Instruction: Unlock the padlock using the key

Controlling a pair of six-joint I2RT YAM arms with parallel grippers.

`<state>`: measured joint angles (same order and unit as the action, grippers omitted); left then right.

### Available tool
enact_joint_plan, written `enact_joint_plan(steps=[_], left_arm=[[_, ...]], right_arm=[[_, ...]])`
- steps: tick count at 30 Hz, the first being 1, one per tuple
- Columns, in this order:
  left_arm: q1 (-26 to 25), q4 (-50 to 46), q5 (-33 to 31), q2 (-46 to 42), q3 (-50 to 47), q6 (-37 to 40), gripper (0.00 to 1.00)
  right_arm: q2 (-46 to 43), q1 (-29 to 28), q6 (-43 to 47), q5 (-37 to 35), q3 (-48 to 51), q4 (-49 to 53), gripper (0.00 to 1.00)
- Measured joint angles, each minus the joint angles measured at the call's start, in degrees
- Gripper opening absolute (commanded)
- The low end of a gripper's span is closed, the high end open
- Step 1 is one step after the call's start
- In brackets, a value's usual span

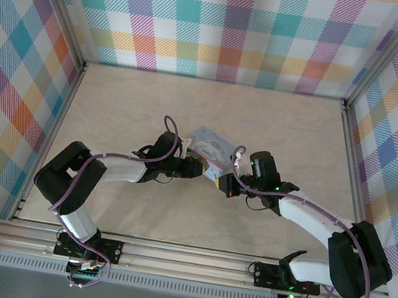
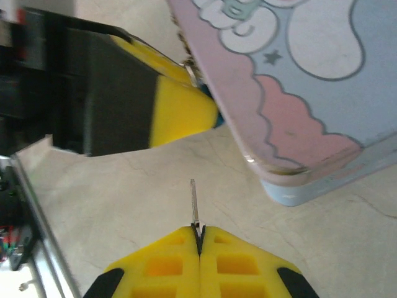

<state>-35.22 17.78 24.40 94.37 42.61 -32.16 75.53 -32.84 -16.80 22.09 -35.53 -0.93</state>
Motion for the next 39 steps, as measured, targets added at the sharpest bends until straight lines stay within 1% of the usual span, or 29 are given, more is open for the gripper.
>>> enact_joint_plan(steps=[5,11,17,26,33,39], left_arm=[[0.0,-0.35,0.0,-0.33,0.0,0.0,0.24],[-0.02,-0.81,0.0,-0.63,0.44,-0.07,0.24],[-0.39,-1.64,-0.02,-0.66,1.09,-0.9,0.24],[-0.55,-3.3,0.02,-0.66,3.06,-4.22,0.24],[-0.7,-5.55,0.11,-0.66,5.75,-7.43,0.24],[-0.7,-7.67,0.2,-0.66,6.95,-9.03,0.24]], right_arm=[[3.5,0.02,3.08,-2.82,-3.63,1.2,0.02],[3.96,0.79,6.97,-5.66,-5.66,1.92,0.02],[5.14,2.14,8.76,-6.62,-5.75,2.03,0.02],[4.96,2.1,8.66,-5.95,-5.14,1.09,0.02],[0.72,-0.92,7.74,-6.56,-0.46,-0.17,0.02],[1.07,-4.09,6.29,-7.63,0.63,-2.16,0.02]])
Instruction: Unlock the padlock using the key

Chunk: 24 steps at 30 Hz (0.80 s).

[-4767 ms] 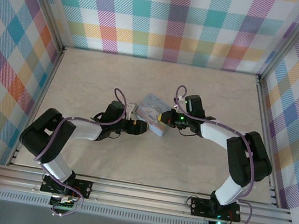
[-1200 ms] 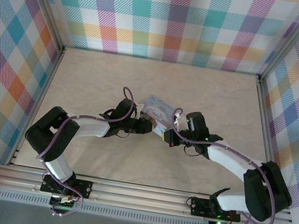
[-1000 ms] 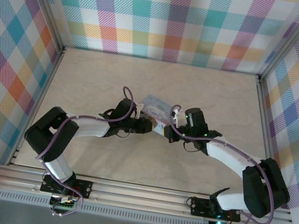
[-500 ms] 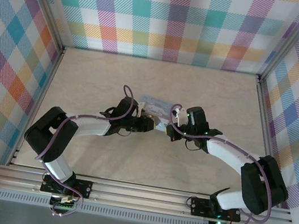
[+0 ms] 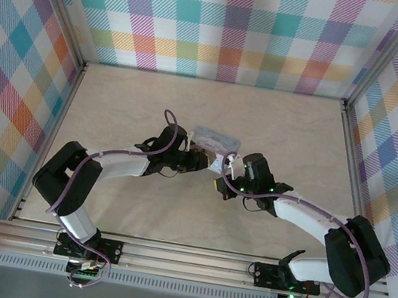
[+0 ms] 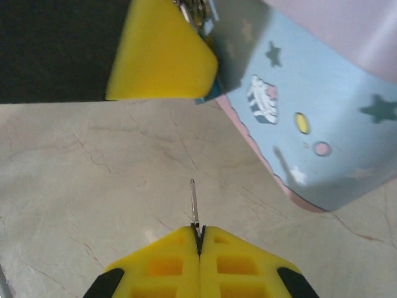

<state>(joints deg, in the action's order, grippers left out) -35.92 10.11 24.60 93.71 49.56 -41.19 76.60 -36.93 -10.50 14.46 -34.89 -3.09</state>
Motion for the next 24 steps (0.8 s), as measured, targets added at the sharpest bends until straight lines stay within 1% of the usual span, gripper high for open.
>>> enact_joint_plan(steps=[5,12,24], left_arm=[[0.0,-0.81,0.02,0.02,0.55,-0.92,0.24],[0.0,-1.49,0.04,0.09,1.07,-1.49,0.24],[0.0,-2.56,0.26,0.31,1.4,-1.49,0.23]], right_arm=[[2.4,-1.4,-0.85,-1.03,-0.04,-2.05,0.02],[5.25,-1.42,-1.07,-2.08,-0.24,-4.7,0.02],[5.4,-1.42,-1.03,-3.39,-1.31,-6.99,0.02]])
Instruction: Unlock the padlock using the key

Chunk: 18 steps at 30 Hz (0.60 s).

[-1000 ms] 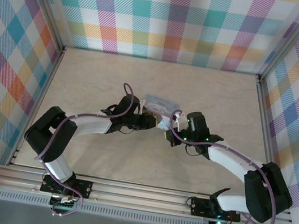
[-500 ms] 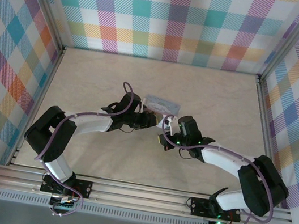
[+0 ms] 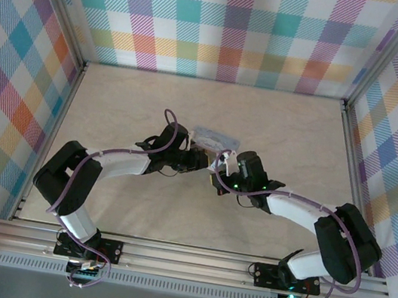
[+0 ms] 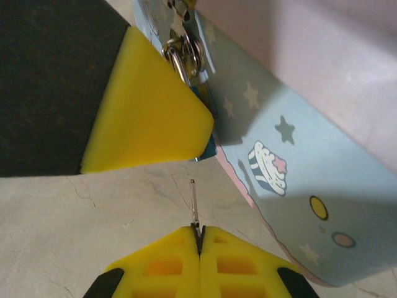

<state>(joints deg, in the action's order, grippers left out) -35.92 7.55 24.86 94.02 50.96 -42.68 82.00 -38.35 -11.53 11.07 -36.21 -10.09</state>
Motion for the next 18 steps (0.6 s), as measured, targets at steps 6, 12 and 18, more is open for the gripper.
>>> enact_joint_plan(steps=[6,12,18], left_arm=[[0.0,0.0,0.13,0.07,0.0,0.0,0.23],[0.0,0.0,0.17,0.09,0.0,0.0,0.22],[0.0,0.02,0.15,0.11,0.0,0.0,0.22]], right_arm=[[0.68,0.0,-0.02,-0.13,-0.76,-0.44,0.02],[1.01,0.0,-0.02,-0.42,-0.79,-0.46,0.02],[1.09,0.0,-0.04,-1.05,-0.79,-0.98,0.02]])
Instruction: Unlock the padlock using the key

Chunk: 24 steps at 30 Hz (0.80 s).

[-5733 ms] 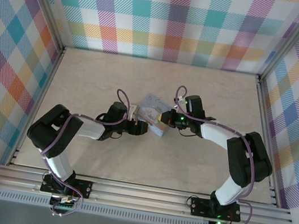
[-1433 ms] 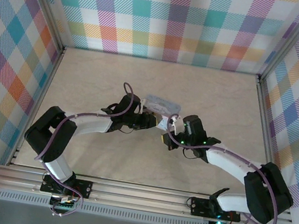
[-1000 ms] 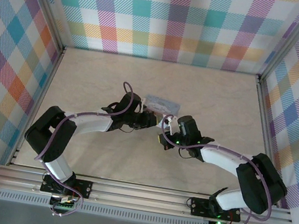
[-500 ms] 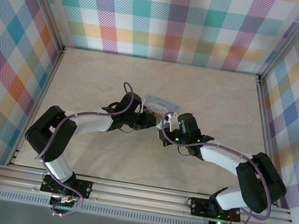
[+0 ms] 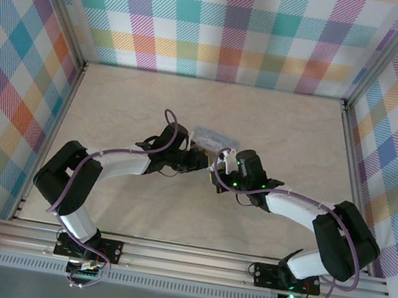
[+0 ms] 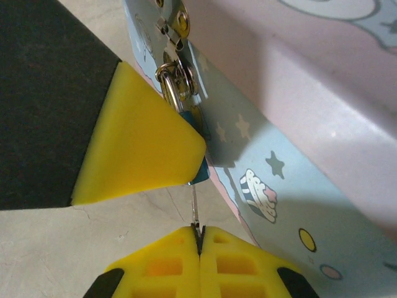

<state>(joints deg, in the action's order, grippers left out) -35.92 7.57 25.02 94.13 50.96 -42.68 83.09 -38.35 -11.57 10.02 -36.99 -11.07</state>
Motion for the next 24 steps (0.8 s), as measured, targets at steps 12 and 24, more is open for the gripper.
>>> enact_joint_plan(steps=[12,24], left_arm=[[0.0,0.0,-0.15,0.0,0.0,0.0,0.22],[0.02,-0.02,-0.66,0.0,0.0,-0.02,0.22]], right_arm=[[0.63,0.0,0.04,-0.15,0.0,-0.87,0.03],[1.79,-0.31,0.02,-0.46,0.0,-3.08,0.02]])
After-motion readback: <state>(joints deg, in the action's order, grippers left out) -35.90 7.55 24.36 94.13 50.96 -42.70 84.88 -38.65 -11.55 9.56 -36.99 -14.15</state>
